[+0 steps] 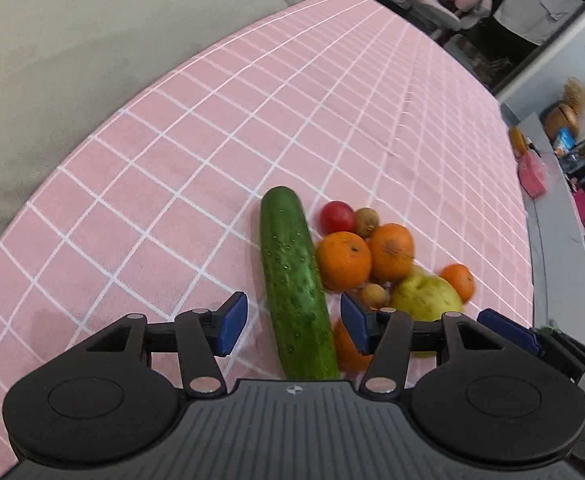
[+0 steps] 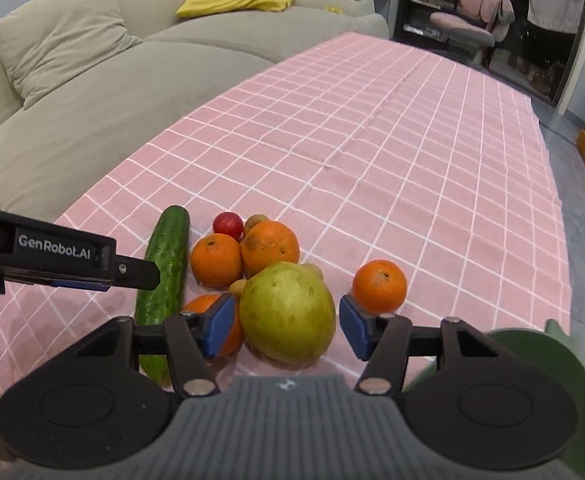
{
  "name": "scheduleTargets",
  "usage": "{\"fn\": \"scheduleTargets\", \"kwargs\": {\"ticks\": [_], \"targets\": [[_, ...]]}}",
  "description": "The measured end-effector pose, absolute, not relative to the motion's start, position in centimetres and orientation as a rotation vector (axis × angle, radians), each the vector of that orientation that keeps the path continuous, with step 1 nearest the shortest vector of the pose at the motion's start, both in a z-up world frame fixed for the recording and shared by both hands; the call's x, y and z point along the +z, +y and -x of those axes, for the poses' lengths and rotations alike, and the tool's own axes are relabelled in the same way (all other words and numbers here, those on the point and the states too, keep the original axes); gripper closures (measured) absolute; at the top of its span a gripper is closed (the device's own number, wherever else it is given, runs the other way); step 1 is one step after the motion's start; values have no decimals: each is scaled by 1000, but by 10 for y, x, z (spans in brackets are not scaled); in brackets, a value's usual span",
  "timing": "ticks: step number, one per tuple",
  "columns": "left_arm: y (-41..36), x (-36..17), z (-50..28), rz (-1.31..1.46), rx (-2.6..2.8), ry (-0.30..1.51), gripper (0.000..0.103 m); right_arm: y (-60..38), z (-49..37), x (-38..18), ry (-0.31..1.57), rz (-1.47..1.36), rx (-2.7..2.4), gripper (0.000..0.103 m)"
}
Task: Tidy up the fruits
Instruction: 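Grasp the green cucumber with the left tool while the right tool grasps the pear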
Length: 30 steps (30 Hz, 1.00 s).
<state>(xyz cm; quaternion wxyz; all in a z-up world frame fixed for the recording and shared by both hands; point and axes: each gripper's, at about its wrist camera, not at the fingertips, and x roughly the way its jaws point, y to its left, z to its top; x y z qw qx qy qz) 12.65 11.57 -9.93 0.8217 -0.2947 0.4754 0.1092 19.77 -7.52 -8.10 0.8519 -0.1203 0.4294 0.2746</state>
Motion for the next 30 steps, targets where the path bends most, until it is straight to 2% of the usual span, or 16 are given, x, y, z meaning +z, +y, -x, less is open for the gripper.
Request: {"fn": "scheduleTargets", "kwargs": {"ticks": [4,6,11,18,30], "targets": [[114,-108,-133,632,245,1029,40,-75,-206,-89,937,216,574,44],[109,-111,-137,594,253,1036,40,-76,-209,-93,948,197,572,39],[106,-117,-144,600,245,1047,42,-74,-216,-102,979,172,570,39],[106,-120,-145,617,250,1046,59,-72,-221,-107,994,167,567,40],[109,-119,-140,626,239,1037,62,-70,-216,-108,981,182,546,42]]}}
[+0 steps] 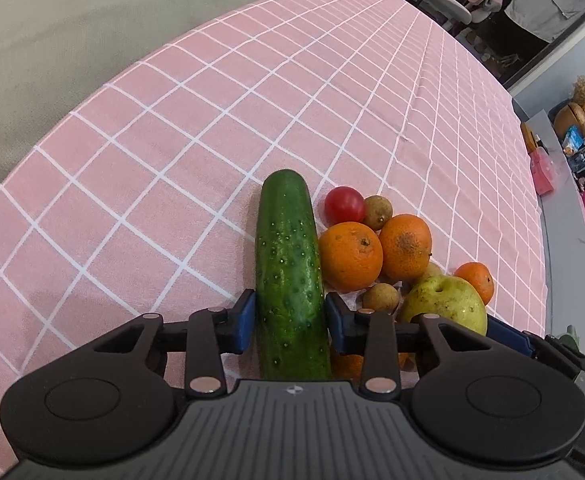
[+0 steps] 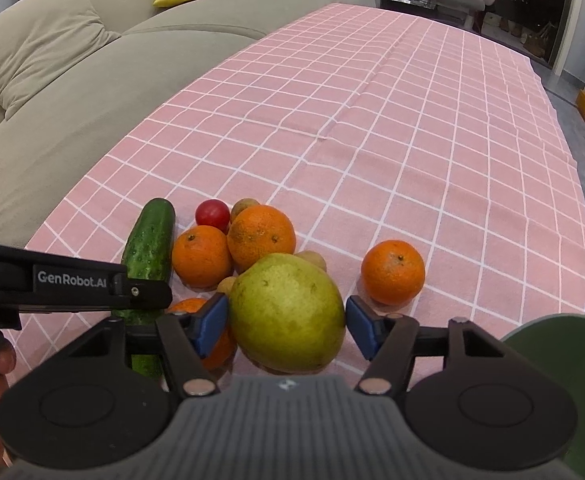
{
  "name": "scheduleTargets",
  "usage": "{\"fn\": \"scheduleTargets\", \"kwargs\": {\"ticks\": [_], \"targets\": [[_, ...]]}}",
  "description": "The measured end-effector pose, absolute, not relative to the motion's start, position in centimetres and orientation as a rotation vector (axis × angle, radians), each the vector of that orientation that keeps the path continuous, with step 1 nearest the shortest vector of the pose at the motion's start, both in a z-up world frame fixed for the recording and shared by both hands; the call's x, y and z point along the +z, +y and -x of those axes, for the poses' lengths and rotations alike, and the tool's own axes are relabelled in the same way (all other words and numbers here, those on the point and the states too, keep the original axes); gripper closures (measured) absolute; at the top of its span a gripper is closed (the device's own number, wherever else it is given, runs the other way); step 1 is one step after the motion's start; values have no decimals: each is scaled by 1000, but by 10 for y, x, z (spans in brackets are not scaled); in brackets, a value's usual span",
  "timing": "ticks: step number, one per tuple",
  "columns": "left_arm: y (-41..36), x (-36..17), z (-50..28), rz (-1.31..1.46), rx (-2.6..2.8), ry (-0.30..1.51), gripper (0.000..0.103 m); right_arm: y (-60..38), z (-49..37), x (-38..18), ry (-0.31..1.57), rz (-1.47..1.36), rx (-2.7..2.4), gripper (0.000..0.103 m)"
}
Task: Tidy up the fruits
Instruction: 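Grasp the green cucumber with the left tool while the right tool grasps the pear, then carry the cucumber and pear with both tools over the green colander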
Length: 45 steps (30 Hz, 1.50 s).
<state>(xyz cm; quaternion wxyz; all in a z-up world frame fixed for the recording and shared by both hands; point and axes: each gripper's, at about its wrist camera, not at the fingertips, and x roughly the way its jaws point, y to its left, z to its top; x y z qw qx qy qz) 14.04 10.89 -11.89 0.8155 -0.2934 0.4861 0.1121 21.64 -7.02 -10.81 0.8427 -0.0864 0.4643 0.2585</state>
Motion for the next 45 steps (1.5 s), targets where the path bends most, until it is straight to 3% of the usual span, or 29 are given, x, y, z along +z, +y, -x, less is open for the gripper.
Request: {"fn": "scheduleTargets", "kwargs": {"ticks": [16,29,37,45], "targets": [[119,-85,-108,736,173,971,62,-82,-181,-59,896,130,557,42],[79,-22,-92,712,-39,866,62,-141,-138,-8,838,73,525,42],[14,-8,-116,601,-270,935,62,-206,-126,-6,877,96,405,42],[-48,-37,-152,526,-400,1104,62,-236,-133,-33,968,150,382,42]]}}
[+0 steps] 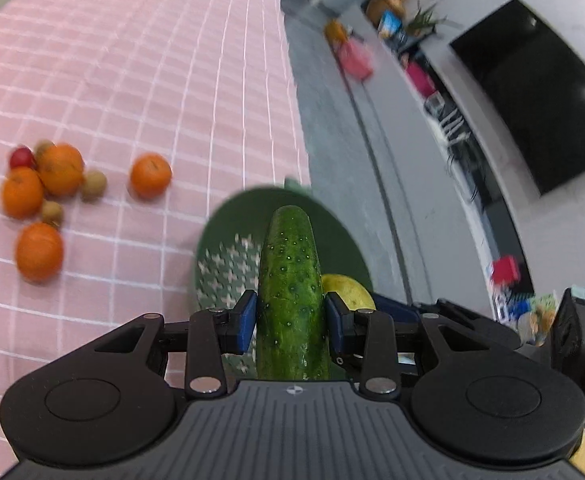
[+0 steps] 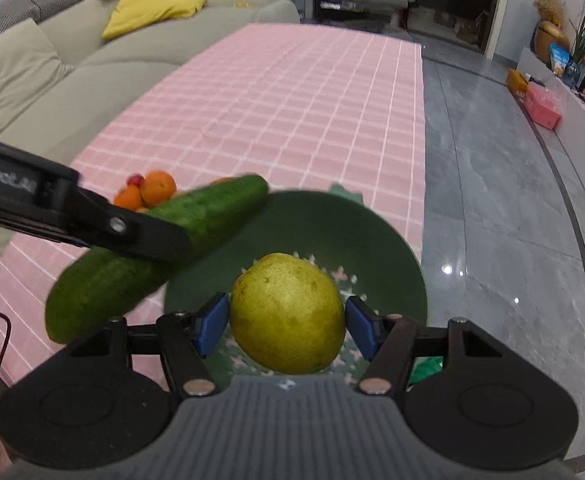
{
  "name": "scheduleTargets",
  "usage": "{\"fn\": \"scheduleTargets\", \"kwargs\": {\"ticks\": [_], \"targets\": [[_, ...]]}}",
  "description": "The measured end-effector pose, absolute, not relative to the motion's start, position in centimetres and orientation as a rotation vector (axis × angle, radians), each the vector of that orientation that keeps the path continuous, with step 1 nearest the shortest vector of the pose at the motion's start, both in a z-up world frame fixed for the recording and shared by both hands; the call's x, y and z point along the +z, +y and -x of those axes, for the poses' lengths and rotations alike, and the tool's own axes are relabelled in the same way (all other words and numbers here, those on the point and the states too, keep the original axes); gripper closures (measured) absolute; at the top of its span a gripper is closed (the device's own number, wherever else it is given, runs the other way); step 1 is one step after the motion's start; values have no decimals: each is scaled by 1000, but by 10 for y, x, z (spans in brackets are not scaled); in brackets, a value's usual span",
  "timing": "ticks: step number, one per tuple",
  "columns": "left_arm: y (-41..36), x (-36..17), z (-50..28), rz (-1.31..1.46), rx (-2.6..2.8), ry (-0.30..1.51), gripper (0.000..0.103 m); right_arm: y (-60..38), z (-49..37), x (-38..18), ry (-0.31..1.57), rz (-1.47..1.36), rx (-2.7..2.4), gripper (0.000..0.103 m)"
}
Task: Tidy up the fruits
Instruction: 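Carry the cucumber and pear with both tools over the green colander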
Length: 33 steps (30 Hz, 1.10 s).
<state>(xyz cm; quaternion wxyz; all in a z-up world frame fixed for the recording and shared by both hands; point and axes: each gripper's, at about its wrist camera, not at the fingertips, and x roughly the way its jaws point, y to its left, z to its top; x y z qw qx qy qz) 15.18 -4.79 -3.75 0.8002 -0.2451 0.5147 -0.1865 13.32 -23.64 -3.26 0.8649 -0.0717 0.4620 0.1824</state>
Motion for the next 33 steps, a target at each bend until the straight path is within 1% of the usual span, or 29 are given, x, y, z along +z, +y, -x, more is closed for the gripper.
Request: {"fn": "scheduleTargets", "kwargs": {"ticks": [3,8,13,20,24,30,33], "targets": [[-58,-53,-166,512,-395,1154,62,-238,-135,-46,989,185,387,42],[-68,-71,-181,482,-382,1185,62,-238,-147,-65,1035,198,414,42],[-65,-82,-182,444,-329,1233,62,-230,-156,-77,1065,207,445,42],[-53,-77,-180,378,-249,1256,62,-212,-159,-85,1075,183,501,42],[-52,-76,-183,332,-232,1266,62,-203,-161,-89,1090,216,520,42],[-73,-72,-187,226,-269,1232,62,-206,-163,-92,1116,292,518,42],[-78,-81,-189,247,-297,1258,62,-208,-165,-93,1127,320,518,42]]}}
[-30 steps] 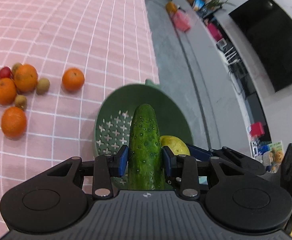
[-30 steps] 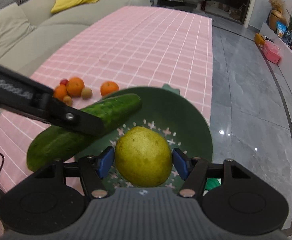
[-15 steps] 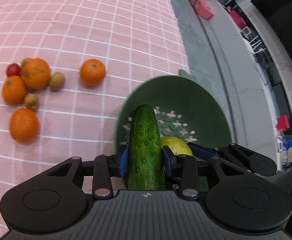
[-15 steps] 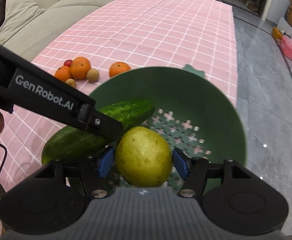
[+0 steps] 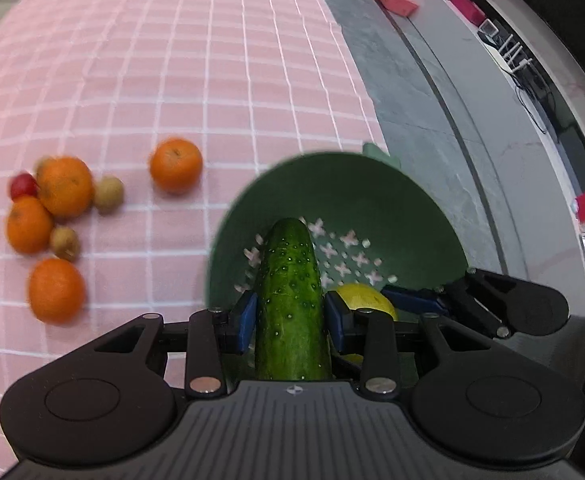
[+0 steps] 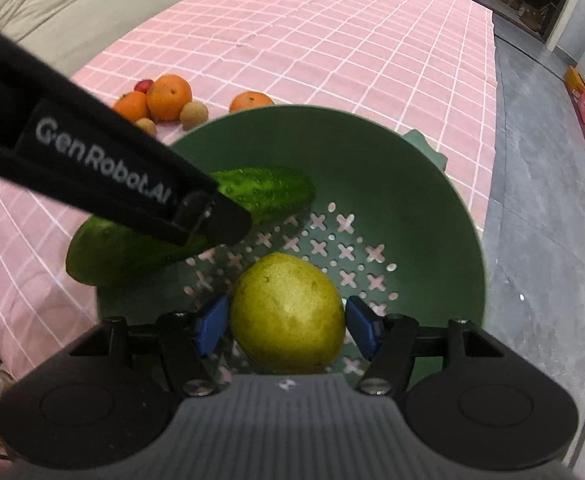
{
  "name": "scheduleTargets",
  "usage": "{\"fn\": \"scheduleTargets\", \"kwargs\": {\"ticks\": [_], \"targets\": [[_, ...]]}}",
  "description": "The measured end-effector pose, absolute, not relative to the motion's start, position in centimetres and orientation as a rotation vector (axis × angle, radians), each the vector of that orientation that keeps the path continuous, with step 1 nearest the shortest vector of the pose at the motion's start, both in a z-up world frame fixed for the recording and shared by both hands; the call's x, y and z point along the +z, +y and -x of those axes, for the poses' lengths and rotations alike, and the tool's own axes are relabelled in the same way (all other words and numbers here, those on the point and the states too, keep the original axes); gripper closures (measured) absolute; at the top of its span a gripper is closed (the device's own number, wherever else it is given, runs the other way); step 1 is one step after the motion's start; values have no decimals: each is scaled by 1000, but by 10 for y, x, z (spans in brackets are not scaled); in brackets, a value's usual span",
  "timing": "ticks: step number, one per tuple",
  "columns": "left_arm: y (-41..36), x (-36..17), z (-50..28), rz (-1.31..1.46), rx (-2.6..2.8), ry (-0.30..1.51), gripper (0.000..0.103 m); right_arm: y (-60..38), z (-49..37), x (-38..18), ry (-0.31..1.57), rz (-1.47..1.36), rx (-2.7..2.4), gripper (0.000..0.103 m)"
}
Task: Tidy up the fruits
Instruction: 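Carry the cucumber and pear with both tools over the green colander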
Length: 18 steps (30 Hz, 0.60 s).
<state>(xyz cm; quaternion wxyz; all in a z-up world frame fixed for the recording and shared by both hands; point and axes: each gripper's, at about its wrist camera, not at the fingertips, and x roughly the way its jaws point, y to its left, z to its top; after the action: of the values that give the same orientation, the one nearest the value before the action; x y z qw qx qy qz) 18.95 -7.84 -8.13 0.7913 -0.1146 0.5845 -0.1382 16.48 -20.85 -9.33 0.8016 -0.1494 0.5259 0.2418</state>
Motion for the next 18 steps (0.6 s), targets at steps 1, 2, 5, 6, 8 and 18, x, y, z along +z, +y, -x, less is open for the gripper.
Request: {"fn": "scheduleTargets", "kwargs": {"ticks": [1,2,5,6,8,18], "targets": [[-79,-86,-190,256,-299,1272,62,-210,-166,-92,1129,319,525,42],[-80,-87,-189,243,-308,1268,62,-210,-166,-92,1130,323,530,42],[-81,-86,-188,231,-311,1255,62,-208,-164,-90,1121,341,544,42],[-80,-86,-188,235,-316,1252,62,-208,-164,-90,1125,346,547,41],[-77,-84,-187,253,-331,1253,62,-206,-163,-92,1131,353,553,41],[-70,-71,-182,309,-370,1229,53,-210,-161,-77,1120,375,540,35]]}}
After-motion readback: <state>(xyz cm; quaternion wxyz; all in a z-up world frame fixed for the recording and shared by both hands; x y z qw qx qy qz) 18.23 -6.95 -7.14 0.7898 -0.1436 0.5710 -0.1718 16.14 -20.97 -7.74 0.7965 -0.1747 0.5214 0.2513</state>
